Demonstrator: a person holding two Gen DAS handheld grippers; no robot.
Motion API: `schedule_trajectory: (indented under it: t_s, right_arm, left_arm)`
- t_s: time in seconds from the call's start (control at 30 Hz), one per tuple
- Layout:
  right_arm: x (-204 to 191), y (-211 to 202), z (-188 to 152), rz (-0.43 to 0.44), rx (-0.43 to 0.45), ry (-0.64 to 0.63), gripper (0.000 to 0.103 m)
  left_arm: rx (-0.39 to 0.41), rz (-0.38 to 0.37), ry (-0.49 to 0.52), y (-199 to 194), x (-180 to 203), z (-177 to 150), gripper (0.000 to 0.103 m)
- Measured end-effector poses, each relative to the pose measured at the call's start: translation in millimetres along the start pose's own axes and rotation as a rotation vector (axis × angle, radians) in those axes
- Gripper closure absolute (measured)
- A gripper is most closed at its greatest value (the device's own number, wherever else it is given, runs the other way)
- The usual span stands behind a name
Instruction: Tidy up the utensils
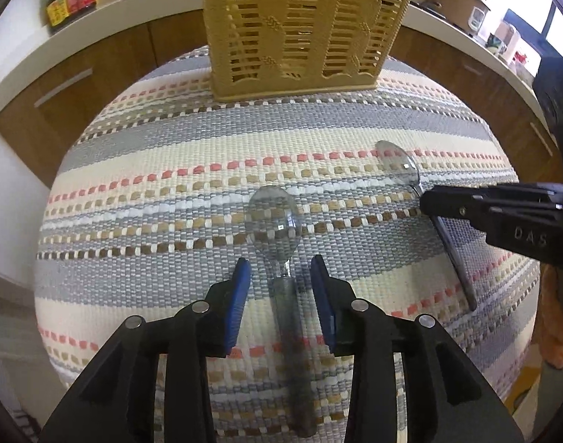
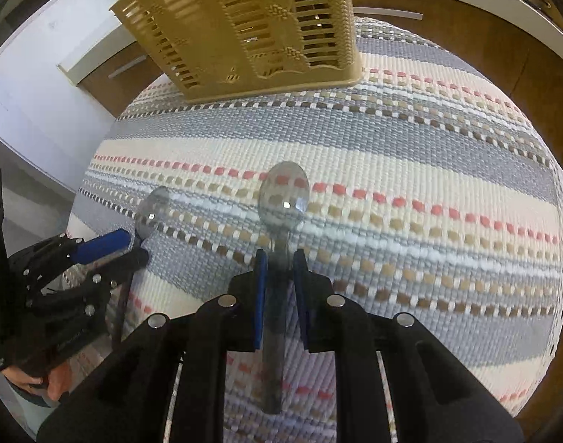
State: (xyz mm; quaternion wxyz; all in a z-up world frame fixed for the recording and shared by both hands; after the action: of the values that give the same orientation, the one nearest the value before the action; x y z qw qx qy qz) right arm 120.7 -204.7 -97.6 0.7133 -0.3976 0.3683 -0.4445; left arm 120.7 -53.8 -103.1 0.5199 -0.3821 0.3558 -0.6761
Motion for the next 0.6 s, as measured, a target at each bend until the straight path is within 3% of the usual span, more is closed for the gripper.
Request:
schedule_trajectory:
  t_s: [0.3,0.37,0.43,0.6]
  right_arm:
    - [-6.0,4.0,11.9,-0.019,-0.020,-0.032,0.088]
    - [-3.1,-2.2,13.0,0.003,0.013,-0.018,0.080]
    - [4.0,-8.4,12.6,0.004,0.031,0.010,0.054]
    - [-1.1,-4.5,11.4,-0.077,-0.005,-0.049,0.058]
  left_arm:
    - [-0.017,0.003,0.014,4.3,2.3,5.4,0.068]
    - [-0.018,-0.005,0.012,4.0,2.0,5.3,0.068]
    - [-0.019,-0.015,0.005,4.2,2.0,6.3,0.068]
    - [-0.029,-0.006,0.017,2.5,-0.5,5.3,0.068]
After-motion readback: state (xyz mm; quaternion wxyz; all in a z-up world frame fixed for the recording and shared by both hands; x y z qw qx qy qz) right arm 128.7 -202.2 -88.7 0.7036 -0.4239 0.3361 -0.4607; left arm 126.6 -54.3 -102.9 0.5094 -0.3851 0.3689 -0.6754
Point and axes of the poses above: each gripper's, at about its wrist camera, not at the fingertips, and y roughly the way its jaws point, x to its right, z to its top, the point moved 6 cm from there along y, roughly the way its jaws point, and after that the axes turned 9 degrees about -y, right-handed, at the moved point
